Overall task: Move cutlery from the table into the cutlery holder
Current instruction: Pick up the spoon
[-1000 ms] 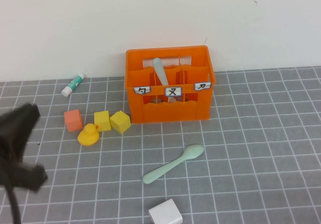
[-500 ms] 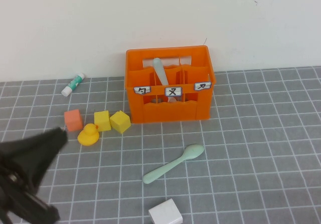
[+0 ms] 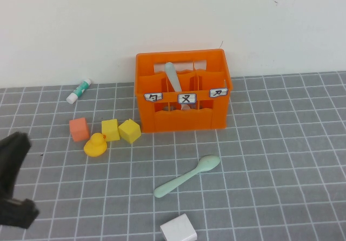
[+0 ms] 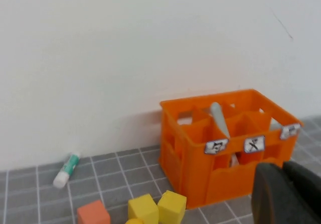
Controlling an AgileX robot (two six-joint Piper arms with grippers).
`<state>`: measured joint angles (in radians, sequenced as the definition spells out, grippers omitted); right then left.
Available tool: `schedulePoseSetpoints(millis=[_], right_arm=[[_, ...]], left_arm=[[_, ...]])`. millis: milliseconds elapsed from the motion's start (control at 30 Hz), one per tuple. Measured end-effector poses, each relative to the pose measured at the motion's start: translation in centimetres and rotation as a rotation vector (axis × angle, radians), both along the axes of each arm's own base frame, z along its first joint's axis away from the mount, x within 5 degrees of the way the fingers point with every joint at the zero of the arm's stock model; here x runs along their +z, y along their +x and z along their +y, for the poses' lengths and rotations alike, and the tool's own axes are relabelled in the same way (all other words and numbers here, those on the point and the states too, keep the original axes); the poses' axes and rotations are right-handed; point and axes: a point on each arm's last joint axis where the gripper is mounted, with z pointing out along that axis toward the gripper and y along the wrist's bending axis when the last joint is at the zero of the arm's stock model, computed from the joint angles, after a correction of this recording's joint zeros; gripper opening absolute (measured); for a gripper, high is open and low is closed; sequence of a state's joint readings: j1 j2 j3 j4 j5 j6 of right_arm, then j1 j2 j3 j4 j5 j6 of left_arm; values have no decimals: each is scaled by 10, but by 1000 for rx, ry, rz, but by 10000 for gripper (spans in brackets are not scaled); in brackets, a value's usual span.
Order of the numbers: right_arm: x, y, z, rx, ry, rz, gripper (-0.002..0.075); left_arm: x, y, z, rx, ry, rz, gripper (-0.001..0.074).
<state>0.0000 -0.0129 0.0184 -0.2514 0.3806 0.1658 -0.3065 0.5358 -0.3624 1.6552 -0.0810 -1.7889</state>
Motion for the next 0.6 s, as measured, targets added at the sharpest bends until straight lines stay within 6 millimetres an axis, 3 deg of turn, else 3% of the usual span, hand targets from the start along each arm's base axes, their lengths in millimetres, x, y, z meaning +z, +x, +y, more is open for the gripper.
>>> schedulePoseSetpoints(millis=[133, 333, 600], right_arm=[[0, 0, 0, 0, 0, 0, 256], [0, 0, 0, 0, 0, 0, 256], [0, 0, 0, 0, 0, 0, 256]], left_arm=[[-10, -15, 12, 88, -118, -8, 0], [-19, -43, 32, 205, -11, -120, 0], [-46, -74, 49, 356, -12, 83, 0]])
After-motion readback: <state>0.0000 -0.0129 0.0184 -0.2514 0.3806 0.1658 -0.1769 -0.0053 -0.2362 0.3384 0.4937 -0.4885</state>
